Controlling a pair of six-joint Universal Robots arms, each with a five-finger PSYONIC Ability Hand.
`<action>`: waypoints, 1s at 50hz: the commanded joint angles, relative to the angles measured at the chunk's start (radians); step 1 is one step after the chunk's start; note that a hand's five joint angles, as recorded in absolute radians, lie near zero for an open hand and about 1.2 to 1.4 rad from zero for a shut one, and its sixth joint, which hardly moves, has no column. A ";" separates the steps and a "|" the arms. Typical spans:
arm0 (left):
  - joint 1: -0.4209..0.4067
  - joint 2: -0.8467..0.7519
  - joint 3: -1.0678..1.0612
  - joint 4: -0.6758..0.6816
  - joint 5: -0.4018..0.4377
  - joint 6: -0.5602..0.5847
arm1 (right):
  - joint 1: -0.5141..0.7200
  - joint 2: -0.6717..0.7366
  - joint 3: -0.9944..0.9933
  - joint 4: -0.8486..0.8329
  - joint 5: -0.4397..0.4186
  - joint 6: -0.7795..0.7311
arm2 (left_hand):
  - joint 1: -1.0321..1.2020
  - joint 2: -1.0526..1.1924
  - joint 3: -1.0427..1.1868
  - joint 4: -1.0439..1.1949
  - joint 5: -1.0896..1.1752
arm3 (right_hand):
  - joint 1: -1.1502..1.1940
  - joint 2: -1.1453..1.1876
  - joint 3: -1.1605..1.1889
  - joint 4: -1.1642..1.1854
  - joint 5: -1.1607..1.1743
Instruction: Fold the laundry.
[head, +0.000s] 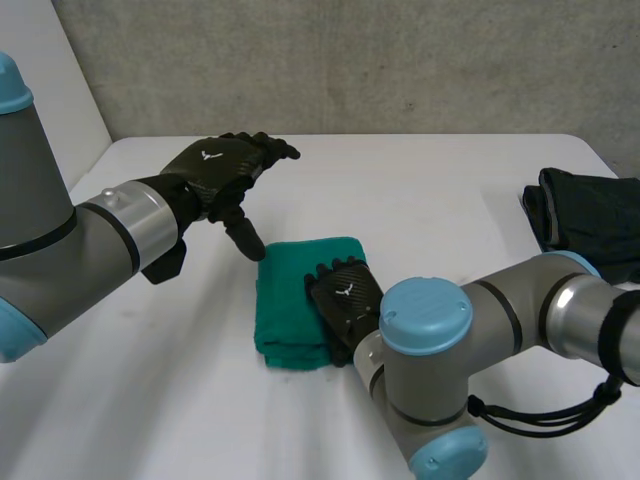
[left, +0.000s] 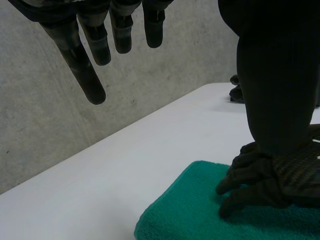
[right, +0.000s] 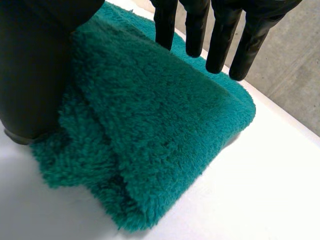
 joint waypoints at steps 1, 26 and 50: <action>0.001 0.002 -0.002 0.000 0.001 -0.002 | -0.002 0.042 -0.054 0.004 -0.004 0.001 | 0.023 0.007 -0.003 -0.299 -0.010 | 0.218 0.179 0.172 0.177 0.179; 0.004 0.005 -0.013 0.001 0.004 -0.002 | -0.005 0.098 -0.138 0.006 -0.012 -0.054 | 0.023 0.007 -0.003 -0.299 -0.010 | 0.899 0.860 0.853 0.859 0.861; 0.003 0.005 -0.013 0.003 0.002 -0.003 | -0.117 0.081 -0.146 0.036 -0.086 -0.068 | 0.023 0.007 -0.003 -0.299 -0.010 | 0.174 0.135 0.128 0.134 0.136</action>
